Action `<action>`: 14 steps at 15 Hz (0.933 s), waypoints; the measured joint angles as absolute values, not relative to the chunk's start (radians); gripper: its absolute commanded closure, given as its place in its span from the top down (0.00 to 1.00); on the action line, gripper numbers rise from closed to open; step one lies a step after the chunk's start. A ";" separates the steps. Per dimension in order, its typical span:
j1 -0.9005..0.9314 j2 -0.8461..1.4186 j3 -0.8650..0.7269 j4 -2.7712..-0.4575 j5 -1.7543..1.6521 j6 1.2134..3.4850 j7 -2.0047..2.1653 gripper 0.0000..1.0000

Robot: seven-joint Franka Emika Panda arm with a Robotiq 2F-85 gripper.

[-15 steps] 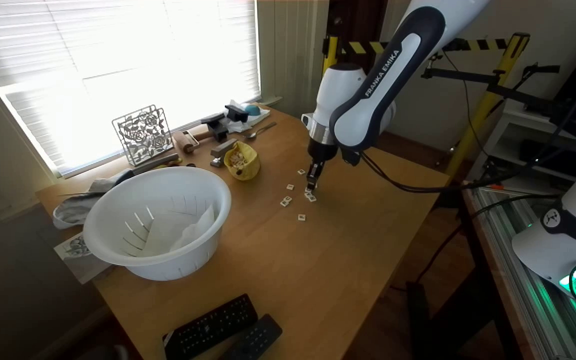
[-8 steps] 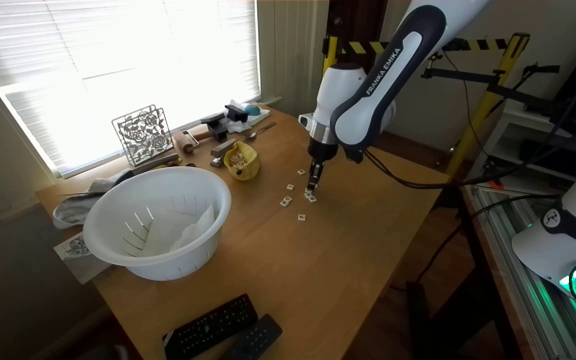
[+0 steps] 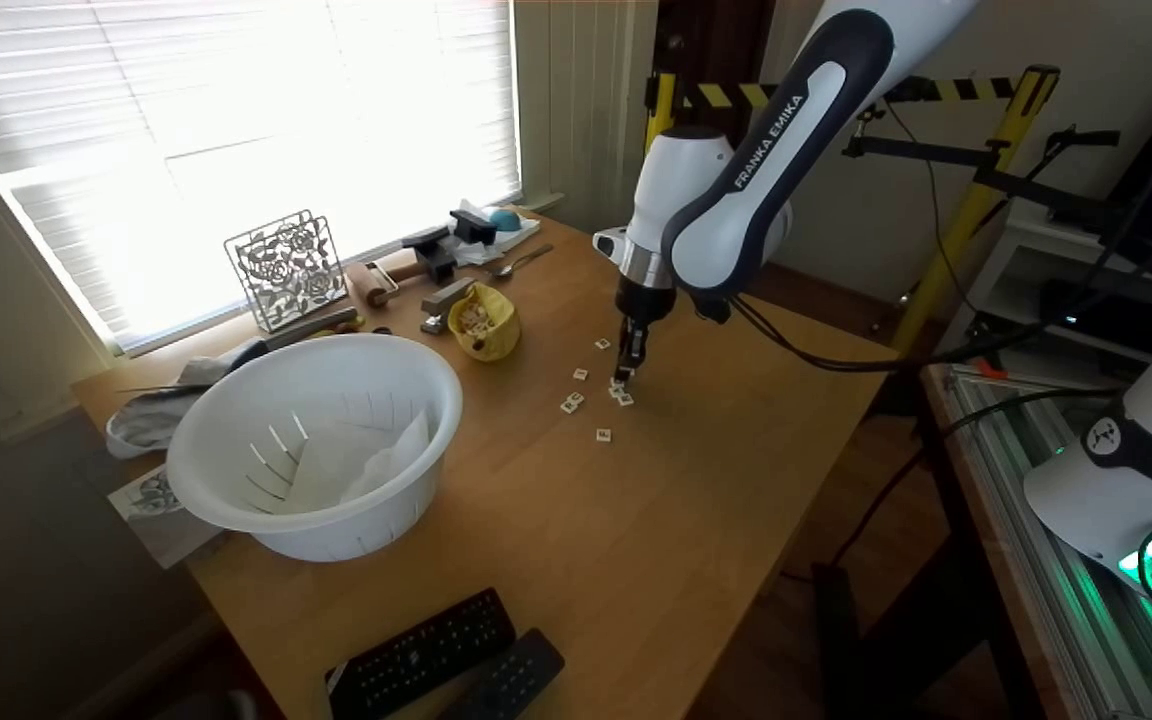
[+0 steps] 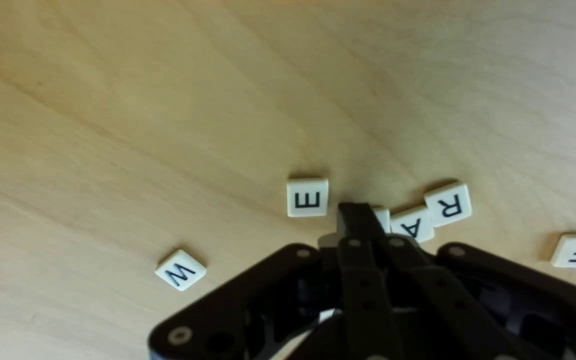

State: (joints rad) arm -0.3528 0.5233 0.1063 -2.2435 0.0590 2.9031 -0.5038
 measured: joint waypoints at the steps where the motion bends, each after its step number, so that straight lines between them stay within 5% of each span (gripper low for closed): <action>1: -0.355 0.523 0.110 -2.244 0.058 2.903 -0.513 0.00; 14: -0.399 0.516 0.143 -2.238 0.051 2.899 -0.586 0.00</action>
State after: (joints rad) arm -0.3990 0.5160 0.1427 -2.2384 0.0513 2.8987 -0.5861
